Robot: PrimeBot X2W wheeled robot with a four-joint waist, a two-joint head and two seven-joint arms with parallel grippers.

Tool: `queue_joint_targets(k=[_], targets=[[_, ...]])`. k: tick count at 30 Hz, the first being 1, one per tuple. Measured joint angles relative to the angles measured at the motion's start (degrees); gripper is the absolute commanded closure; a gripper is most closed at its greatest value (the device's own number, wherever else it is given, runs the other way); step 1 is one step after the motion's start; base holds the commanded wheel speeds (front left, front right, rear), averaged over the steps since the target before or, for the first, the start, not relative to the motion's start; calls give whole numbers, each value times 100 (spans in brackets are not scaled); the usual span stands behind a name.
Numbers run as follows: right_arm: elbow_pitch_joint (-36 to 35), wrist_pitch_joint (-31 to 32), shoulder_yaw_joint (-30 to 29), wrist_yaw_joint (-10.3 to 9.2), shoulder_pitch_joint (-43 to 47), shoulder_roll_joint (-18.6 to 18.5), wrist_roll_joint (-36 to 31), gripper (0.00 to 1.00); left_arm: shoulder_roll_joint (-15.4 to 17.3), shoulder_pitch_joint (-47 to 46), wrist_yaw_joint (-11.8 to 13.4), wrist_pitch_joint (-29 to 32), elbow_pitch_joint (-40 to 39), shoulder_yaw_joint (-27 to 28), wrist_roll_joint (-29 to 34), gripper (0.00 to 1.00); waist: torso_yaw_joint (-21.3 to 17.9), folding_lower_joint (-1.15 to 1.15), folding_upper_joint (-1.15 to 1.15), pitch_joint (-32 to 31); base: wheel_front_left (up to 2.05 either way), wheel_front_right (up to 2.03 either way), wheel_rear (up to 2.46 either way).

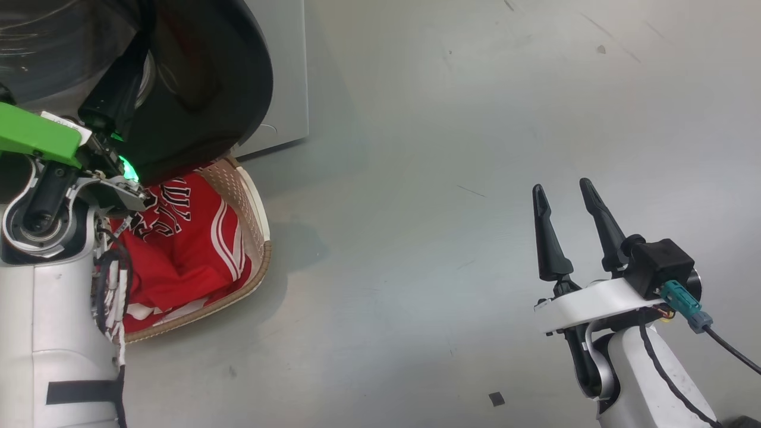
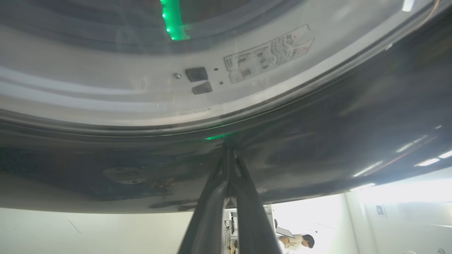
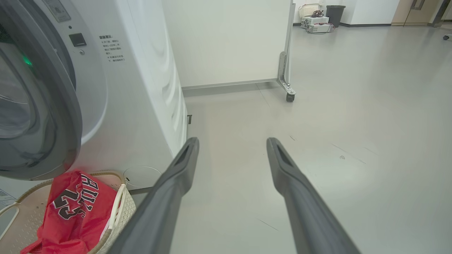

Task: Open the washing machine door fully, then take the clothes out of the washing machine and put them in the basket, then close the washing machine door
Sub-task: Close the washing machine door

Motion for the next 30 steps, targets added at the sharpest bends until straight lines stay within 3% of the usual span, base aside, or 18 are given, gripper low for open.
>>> queue_joint_targets(k=[10, 25, 27, 28, 29, 30], targets=[[4, -41, -99, 0, 9, -16, -26, 0, -94, 674, -47, 49, -64, 278, -399, 100, 375, 0, 0, -204, 0, 0, 0], [15, -42, -259, -8, 151, -158, -130, 0, -253, 2041, -48, -181, -1291, 508, -576, 100, 1138, 0, 0, -502, 0, 0, 0], [25, -42, -263, -7, 184, -174, -135, 0, -266, 2220, -48, -222, -1389, 510, -578, 66, 1234, 0, 0, -557, 0, 0, 0], [31, -42, -264, -7, 190, -179, -142, 0, -270, 2304, -48, -261, -1459, 511, -587, 55, 1279, 0, 0, -586, 0, 0, 0], [31, -42, -264, -7, 190, -179, -142, 0, -270, 2304, -48, -261, -1459, 511, -587, 21, 1279, 0, 0, -586, 0, 0, 0], [35, -42, -263, -7, 193, -180, -154, 0, -272, 2378, -48, -299, -1524, 519, -586, 0, 1324, 0, 0, -617, 0, 0, 0]])
